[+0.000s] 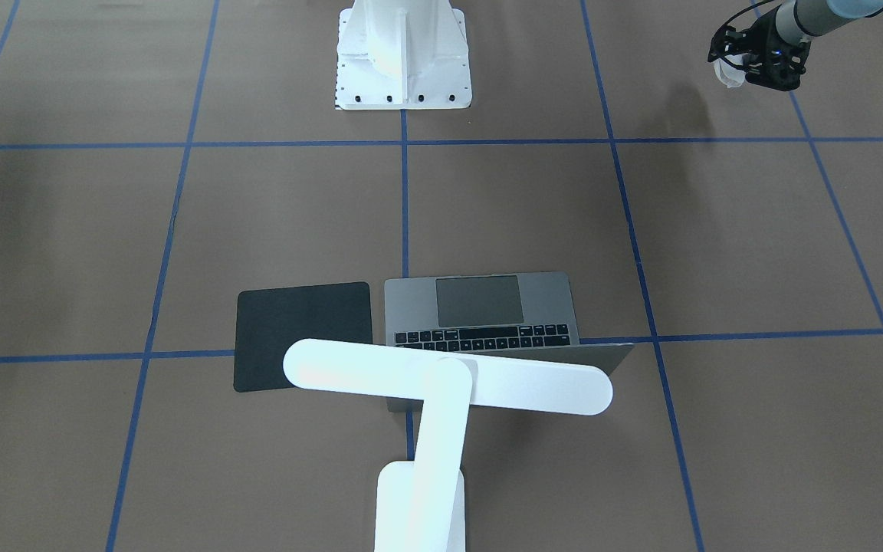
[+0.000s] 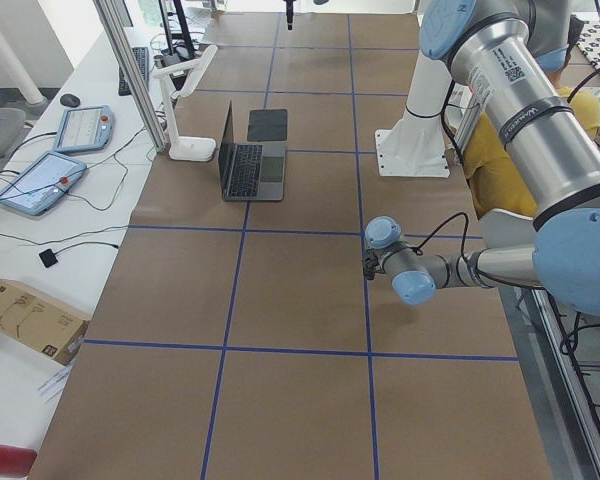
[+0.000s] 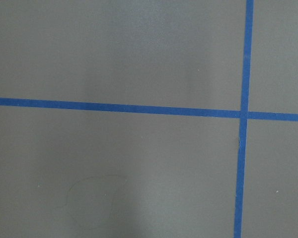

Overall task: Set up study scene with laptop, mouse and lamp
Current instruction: 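Carry the white mouse with the left gripper toward the mouse pad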

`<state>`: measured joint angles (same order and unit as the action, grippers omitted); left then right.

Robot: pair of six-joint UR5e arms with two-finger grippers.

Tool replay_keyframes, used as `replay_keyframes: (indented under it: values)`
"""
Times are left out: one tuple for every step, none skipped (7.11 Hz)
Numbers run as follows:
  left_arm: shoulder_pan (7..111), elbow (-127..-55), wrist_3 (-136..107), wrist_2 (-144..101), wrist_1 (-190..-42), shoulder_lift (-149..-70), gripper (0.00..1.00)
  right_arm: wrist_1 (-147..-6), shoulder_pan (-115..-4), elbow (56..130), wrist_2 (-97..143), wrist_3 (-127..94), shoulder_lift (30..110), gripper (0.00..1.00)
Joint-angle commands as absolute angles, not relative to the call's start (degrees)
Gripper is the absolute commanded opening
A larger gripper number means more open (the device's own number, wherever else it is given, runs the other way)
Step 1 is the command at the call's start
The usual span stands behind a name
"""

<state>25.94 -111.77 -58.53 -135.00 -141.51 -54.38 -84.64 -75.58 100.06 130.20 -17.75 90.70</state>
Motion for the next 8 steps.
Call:
replay_keyframes:
  values:
    - [29.2, -117.6, -58.5, -136.0, -129.5, -59.7, 0.18, -84.7, -75.6, 99.9, 130.3, -17.8, 90.7, 1.00]
    - [30.9, -118.5, -58.4, -136.1, -124.0, -64.6, 0.18, -84.7, -75.6, 99.9, 130.3, -17.8, 90.7, 1.00]
    - [32.2, -118.5, -58.4, -136.1, -118.8, -69.5, 0.18, -84.6, -75.6, 99.9, 130.3, -17.8, 90.8, 1.00]
    - [34.1, -118.5, -58.4, -136.0, -114.3, -74.3, 0.18, -84.7, -75.6, 99.8, 130.3, -17.8, 90.9, 1.00]
    - [35.4, -118.6, -58.4, -136.0, -109.2, -79.3, 0.17, -84.7, -75.6, 99.8, 130.3, -17.8, 90.9, 1.00]
    - [36.7, -119.1, -58.4, -136.0, -101.9, -85.5, 0.17, -84.7, -75.6, 99.7, 130.1, -17.8, 90.9, 1.00]
    - [37.9, -119.3, -58.4, -135.8, -91.9, -93.9, 0.18, -84.7, -75.6, 99.7, 130.1, -17.8, 90.9, 1.00]
    - [37.9, -118.7, -58.4, -135.4, -83.1, -102.6, 0.17, -84.7, -75.6, 99.6, 130.2, -17.8, 90.9, 1.00]
